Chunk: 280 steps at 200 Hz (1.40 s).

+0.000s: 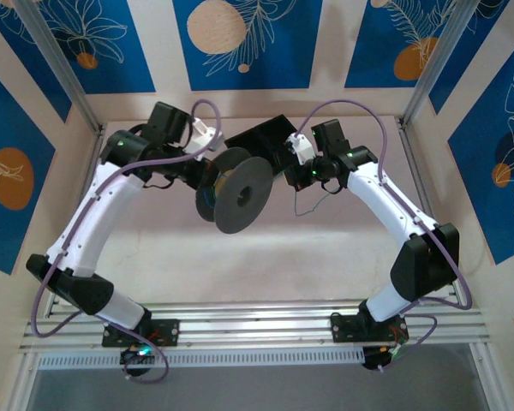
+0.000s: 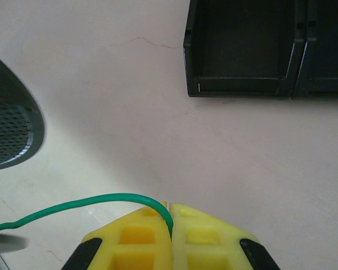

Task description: Wrap the cables

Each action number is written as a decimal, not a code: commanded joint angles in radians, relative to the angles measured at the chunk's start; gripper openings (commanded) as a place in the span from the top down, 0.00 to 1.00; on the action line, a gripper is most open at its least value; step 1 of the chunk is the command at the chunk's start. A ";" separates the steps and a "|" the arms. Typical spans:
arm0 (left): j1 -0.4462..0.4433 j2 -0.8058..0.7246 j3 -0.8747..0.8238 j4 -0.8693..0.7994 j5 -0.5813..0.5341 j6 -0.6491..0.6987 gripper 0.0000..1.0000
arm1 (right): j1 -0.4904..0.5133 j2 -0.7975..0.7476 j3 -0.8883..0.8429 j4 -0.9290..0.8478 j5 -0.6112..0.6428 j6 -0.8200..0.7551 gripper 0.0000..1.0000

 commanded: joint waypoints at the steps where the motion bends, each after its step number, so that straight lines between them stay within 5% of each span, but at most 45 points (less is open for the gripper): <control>1: -0.010 0.014 0.035 -0.066 -0.183 0.050 1.00 | -0.011 -0.053 0.041 0.007 -0.038 0.006 1.00; 68: -0.040 -0.058 0.092 0.048 -0.201 0.073 1.00 | 0.023 -0.047 -0.010 0.065 -0.098 0.030 1.00; 106: -0.087 -0.083 0.094 0.075 -0.286 0.121 1.00 | 0.038 -0.010 0.020 0.087 -0.130 0.070 0.75; 160: -0.097 -0.102 0.098 0.111 -0.370 0.133 1.00 | 0.039 -0.024 0.127 0.042 -0.157 0.153 0.58; 196: -0.098 -0.113 0.114 0.138 -0.404 0.122 1.00 | 0.011 -0.103 0.099 0.053 -0.268 0.341 0.46; 280: -0.095 -0.131 0.179 0.407 -0.456 0.009 1.00 | -0.009 -0.370 -0.269 0.283 -0.501 0.793 0.31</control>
